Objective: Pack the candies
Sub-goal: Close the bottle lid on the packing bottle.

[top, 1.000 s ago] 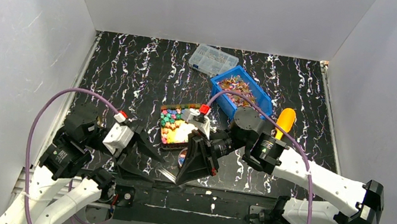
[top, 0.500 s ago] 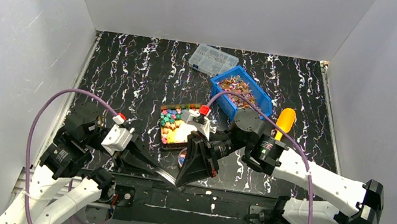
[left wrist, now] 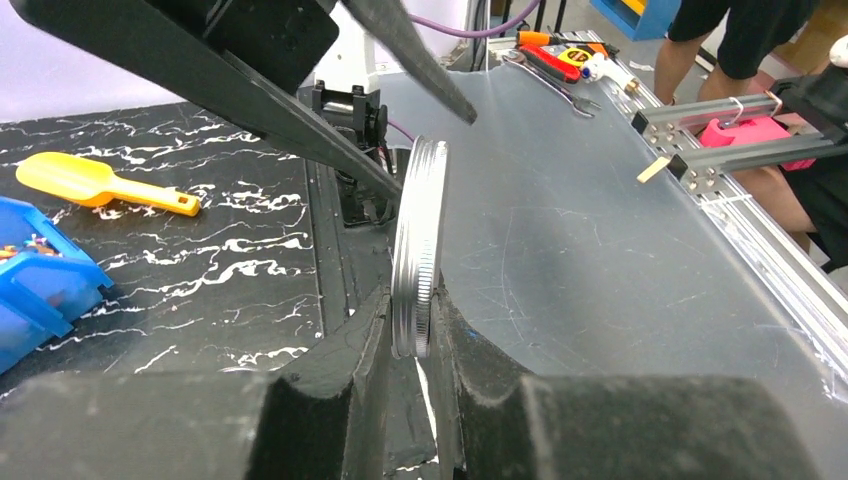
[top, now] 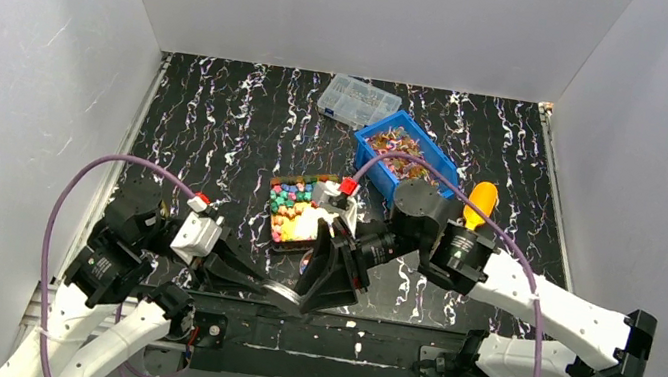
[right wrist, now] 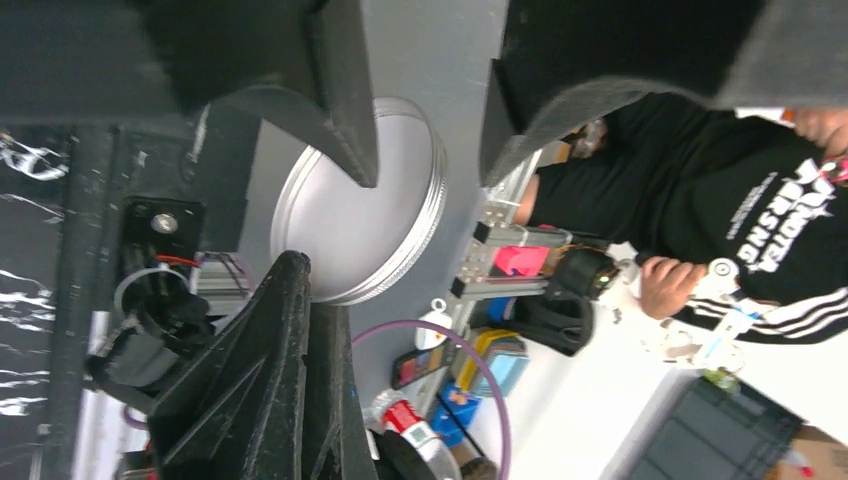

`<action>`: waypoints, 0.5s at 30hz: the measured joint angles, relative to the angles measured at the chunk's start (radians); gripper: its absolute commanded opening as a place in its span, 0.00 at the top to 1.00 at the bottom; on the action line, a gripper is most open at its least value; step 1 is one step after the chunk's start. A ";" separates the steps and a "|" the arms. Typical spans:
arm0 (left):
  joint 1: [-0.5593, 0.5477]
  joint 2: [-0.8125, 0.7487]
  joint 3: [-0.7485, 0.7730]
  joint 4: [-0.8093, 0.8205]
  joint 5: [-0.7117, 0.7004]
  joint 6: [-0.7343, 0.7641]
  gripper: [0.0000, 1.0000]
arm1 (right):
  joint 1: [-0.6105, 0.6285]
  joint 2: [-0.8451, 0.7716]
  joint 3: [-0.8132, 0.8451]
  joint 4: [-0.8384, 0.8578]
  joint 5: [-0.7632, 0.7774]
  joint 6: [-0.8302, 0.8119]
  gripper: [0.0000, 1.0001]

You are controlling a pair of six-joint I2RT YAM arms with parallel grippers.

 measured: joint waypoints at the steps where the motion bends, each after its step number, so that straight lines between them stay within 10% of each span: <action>1: 0.000 -0.005 -0.005 0.001 -0.008 -0.005 1.00 | 0.000 -0.005 0.018 -0.047 0.021 -0.029 0.45; 15: 0.000 -0.089 -0.090 0.005 -0.220 -0.209 1.00 | 0.000 -0.135 0.127 -0.417 0.417 -0.289 0.41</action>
